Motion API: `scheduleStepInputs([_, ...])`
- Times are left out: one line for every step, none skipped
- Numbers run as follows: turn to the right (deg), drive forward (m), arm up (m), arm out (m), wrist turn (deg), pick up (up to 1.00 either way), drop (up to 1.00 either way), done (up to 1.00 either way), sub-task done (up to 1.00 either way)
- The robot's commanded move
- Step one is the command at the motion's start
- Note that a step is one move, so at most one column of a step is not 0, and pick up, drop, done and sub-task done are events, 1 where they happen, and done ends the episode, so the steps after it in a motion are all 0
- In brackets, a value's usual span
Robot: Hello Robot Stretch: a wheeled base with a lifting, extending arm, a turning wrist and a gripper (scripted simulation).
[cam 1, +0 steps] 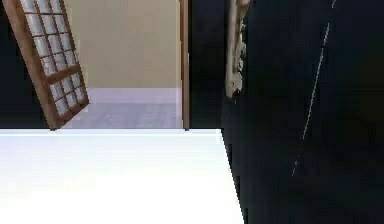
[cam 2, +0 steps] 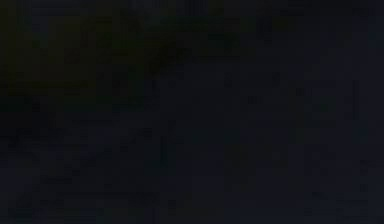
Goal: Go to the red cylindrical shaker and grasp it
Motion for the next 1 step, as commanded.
scheduleStepInputs([-45.0, 0.0, 0.0, 0.0, 0.0, 0.0, 0.0, 0.0, 0.0])
